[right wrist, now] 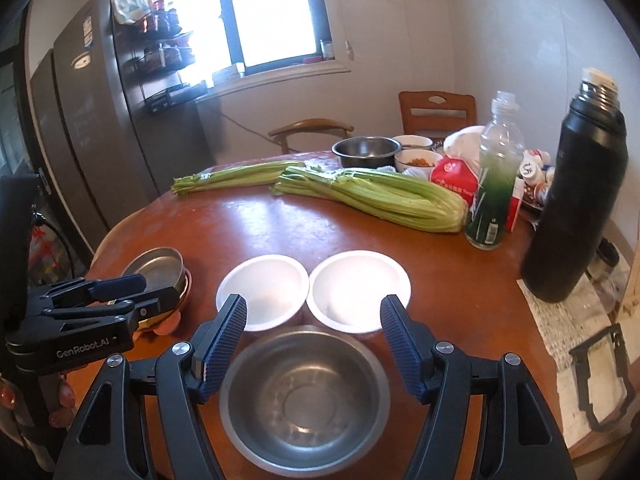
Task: Organize plates and bowls
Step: 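Move the left gripper to the deep steel bowl rim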
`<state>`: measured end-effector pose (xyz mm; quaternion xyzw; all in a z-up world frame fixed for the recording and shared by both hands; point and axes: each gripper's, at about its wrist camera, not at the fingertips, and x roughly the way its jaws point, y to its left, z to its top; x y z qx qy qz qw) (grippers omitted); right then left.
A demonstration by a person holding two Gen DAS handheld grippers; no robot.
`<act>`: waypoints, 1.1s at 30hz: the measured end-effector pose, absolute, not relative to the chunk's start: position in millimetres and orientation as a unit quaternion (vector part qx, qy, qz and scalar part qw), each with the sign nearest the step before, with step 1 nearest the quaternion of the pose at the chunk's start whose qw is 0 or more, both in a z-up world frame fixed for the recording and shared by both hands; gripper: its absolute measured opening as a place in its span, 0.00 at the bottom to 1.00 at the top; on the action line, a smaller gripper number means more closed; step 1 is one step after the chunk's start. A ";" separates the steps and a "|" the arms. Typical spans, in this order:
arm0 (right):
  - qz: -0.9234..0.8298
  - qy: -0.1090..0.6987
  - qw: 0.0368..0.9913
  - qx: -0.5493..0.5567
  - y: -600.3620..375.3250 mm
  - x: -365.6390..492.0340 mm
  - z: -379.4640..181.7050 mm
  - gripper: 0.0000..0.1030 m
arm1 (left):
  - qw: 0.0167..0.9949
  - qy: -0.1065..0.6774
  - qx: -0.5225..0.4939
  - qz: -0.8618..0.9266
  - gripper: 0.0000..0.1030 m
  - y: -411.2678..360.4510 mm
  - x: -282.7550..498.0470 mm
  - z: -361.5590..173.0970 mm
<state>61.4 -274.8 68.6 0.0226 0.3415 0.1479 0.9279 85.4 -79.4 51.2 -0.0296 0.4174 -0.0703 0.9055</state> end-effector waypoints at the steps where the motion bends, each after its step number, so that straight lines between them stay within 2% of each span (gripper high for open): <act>1: 0.149 0.342 0.927 0.023 -275.7 59.8 68.0 0.69 | 0.906 0.417 -0.029 -0.072 0.54 -81.7 83.8 51.4; 20: 0.147 0.381 0.912 0.052 -309.4 42.3 34.9 0.69 | 0.886 0.454 -0.013 -0.091 0.54 -124.0 67.4 25.5; 33: 0.137 0.431 0.891 0.045 -309.3 58.6 -5.0 0.69 | 0.862 0.495 -0.022 -0.109 0.54 -130.3 86.4 -9.0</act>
